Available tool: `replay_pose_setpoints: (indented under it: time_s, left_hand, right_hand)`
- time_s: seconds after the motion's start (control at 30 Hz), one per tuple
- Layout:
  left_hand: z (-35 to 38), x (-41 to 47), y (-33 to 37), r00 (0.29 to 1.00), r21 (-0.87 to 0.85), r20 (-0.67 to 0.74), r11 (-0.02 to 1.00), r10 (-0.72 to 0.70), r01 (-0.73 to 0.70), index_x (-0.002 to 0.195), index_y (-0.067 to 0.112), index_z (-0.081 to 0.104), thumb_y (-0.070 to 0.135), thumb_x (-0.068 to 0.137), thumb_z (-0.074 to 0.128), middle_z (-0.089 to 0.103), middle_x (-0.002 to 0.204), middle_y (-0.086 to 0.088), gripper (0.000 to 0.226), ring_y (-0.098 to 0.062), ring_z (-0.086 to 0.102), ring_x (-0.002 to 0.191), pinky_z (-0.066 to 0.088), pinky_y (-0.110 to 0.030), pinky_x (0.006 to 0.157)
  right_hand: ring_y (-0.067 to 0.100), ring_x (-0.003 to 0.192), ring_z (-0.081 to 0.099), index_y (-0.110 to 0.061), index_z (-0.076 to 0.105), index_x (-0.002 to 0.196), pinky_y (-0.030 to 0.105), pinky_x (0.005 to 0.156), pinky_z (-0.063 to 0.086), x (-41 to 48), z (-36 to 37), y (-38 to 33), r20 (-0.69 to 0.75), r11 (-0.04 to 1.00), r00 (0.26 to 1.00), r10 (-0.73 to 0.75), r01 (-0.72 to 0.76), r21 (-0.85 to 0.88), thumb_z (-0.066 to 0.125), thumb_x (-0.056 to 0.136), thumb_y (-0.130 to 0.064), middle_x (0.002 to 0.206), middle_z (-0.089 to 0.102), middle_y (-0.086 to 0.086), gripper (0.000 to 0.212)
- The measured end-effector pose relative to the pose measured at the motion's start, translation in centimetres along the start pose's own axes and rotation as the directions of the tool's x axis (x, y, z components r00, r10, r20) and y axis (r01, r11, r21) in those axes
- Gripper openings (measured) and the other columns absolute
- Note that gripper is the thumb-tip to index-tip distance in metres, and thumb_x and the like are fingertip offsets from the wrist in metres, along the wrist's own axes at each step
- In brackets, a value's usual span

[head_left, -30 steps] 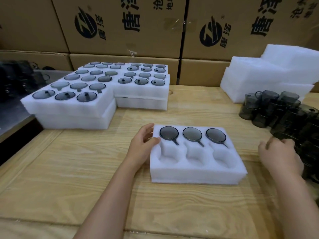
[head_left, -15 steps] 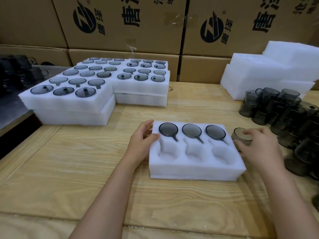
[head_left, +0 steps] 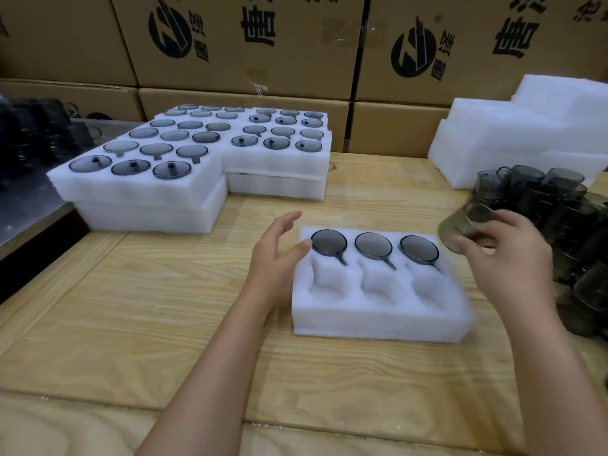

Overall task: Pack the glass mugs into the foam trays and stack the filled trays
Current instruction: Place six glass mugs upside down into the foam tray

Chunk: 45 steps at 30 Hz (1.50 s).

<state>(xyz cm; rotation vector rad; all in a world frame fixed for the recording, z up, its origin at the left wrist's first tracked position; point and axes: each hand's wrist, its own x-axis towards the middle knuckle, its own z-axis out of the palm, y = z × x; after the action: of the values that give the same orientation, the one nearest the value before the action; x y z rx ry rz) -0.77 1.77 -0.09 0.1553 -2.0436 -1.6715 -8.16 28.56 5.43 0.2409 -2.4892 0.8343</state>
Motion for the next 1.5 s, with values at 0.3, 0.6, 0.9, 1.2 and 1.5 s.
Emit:
replay_pose_setpoints:
  time_s: [0.3, 0.6, 0.9, 1.2, 1.5]
  left_hand:
    - [0.8, -1.0, 2.1, 0.970, -0.010, 0.108, 0.976, 0.218, -0.219, 0.122, 0.017, 0.056, 0.029, 0.064, 0.081, 0.064, 0.117, 0.002, 0.064, -0.008, 0.057, 0.115, 0.041, -0.020, 0.097]
    - [1.2, -0.8, 1.6, 0.966, 0.075, 0.044, 0.963, 0.255, -0.258, 0.110, 0.031, 0.057, 0.026, 0.053, 0.087, 0.065, 0.105, 0.013, 0.064, -0.005, 0.061, 0.105, 0.045, -0.023, 0.096]
    - [0.4, -1.2, 2.1, 0.961, 0.028, 0.143, 0.969, 0.238, -0.244, 0.114, 0.030, 0.049, 0.037, 0.056, 0.081, 0.059, 0.111, 0.005, 0.067, -0.013, 0.057, 0.110, 0.043, -0.030, 0.097]
    - [-0.3, -0.7, 2.1, 0.989, -0.237, 0.141, 0.972, 0.034, 0.001, 0.131, 0.014, 0.047, 0.030, 0.080, 0.053, 0.058, 0.126, -0.015, 0.053, -0.013, 0.057, 0.112, 0.045, -0.022, 0.094]
    - [0.0, -0.6, 1.1, 0.974, -0.151, 0.223, 0.988, 0.033, 0.001, 0.116, 0.020, 0.058, 0.011, 0.070, 0.055, 0.061, 0.118, 0.008, 0.047, 0.000, 0.056, 0.111, 0.047, -0.022, 0.091]
  right_hand:
    - [0.008, 0.128, 0.040, -0.024, 0.060, 0.078, 0.007, 0.091, 0.027, -2.6, 3.0, -10.8, 0.402, 0.867, 0.798, -0.450, 0.283, 0.410, 0.068, 0.084, -0.015, 0.142, 0.042, -0.007, 0.013]
    - [-0.009, 0.123, 0.039, -0.035, 0.049, 0.121, 0.025, 0.105, 0.039, -4.2, 3.9, -8.8, 0.419, 0.640, 0.839, -0.347, -0.116, 0.760, 0.067, 0.082, -0.014, 0.135, 0.043, -0.013, 0.048]
    - [0.000, 0.089, 0.059, -0.041, 0.052, 0.117, 0.016, 0.076, 0.047, -4.1, 4.8, -8.5, 0.416, 0.728, 0.873, -0.255, -0.110, 0.677, 0.078, 0.073, -0.032, 0.101, 0.062, -0.020, 0.052]
    - [-0.009, 0.095, 0.051, -0.040, 0.051, 0.122, 0.006, 0.080, 0.038, -4.2, 3.9, -8.0, 0.591, 0.838, 0.689, -0.418, 0.042, 0.544, 0.078, 0.073, -0.029, 0.106, 0.057, -0.023, 0.057]
    - [0.010, 0.119, 0.036, -0.036, 0.045, 0.132, 0.034, 0.104, 0.031, -4.5, 4.3, -8.1, 0.632, 0.889, 0.633, -0.447, 0.234, 0.394, 0.068, 0.081, -0.033, 0.125, 0.047, -0.017, 0.057]
